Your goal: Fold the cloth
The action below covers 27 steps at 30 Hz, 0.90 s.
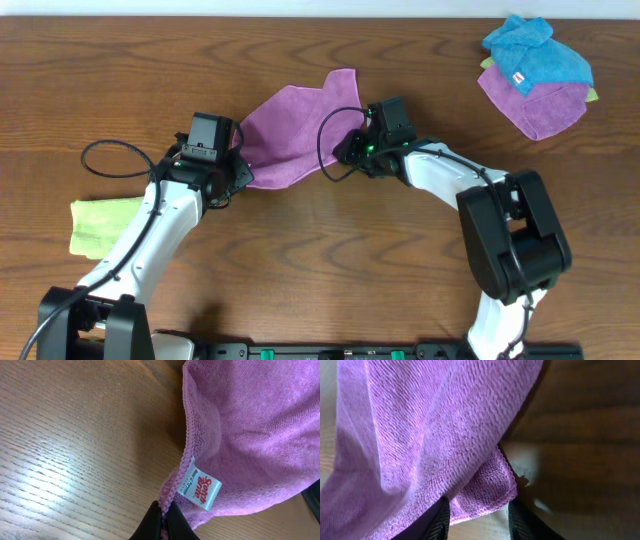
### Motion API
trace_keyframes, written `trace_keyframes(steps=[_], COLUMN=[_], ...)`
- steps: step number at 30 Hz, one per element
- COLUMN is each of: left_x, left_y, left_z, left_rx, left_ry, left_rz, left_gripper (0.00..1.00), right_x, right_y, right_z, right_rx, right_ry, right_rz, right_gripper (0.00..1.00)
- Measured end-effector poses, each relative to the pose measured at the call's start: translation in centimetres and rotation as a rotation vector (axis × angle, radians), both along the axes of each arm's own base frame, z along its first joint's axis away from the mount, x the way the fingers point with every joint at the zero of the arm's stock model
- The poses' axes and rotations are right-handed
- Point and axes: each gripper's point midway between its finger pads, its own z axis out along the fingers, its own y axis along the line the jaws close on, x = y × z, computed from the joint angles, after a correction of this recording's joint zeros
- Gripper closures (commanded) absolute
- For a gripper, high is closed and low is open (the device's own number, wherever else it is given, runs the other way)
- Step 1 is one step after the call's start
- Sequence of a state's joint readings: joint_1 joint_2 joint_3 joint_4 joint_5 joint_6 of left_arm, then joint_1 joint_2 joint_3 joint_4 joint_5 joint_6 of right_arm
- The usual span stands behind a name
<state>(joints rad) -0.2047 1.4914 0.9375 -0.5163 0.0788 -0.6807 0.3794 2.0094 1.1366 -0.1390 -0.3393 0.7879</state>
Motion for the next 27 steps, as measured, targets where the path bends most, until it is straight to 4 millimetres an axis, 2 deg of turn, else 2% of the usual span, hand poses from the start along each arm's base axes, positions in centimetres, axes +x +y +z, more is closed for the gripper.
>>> trace_keyframes(steps=[5,18,27], left_x=[0.0,0.0,0.0], left_y=[0.0,0.0,0.0], left_z=[0.0,0.0,0.0], left_rx=[0.000,0.000,0.000], left_ry=[0.000,0.000,0.001], left_rz=[0.000,0.000,0.000], left_gripper=[0.94,0.94,0.94], right_x=[0.9,1.1,1.2], right_y=[0.1,-0.1,-0.4], right_z=[0.0,-0.2,-0.6], right_rx=[0.010,0.000,-0.023], right_ry=[-0.024,-0.028,-0.033], right_rz=[-0.004,-0.010,-0.016], right_gripper=[0.59,0.67,0.82])
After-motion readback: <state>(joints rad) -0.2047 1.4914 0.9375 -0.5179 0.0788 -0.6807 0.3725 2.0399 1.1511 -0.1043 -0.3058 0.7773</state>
